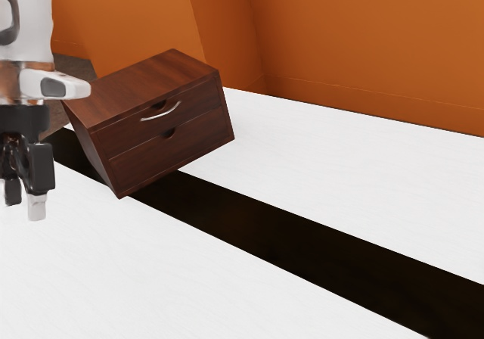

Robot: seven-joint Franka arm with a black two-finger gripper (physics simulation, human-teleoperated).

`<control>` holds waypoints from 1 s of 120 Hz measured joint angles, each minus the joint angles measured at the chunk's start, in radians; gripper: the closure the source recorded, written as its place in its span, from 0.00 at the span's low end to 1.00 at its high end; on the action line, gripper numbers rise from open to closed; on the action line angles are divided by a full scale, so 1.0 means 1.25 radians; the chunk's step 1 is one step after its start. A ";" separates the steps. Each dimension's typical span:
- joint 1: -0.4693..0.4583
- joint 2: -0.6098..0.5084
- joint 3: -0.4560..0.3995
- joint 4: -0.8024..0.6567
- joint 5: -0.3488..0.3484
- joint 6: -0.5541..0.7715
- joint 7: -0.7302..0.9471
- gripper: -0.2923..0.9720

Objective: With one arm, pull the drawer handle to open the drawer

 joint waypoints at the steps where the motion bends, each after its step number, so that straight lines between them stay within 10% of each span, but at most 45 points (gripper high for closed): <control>1: -0.002 0.000 0.001 -0.003 0.001 0.015 0.007 0.23; 30: -0.004 0.012 0.008 0.020 0.018 0.267 0.178 0.23; 56: 0.009 0.323 -0.026 0.308 0.027 0.378 0.225 0.23; 81: 0.189 0.515 -0.235 0.491 0.025 0.429 0.230 0.23; 120: 0.229 0.667 -0.257 0.616 0.198 0.456 0.200 0.23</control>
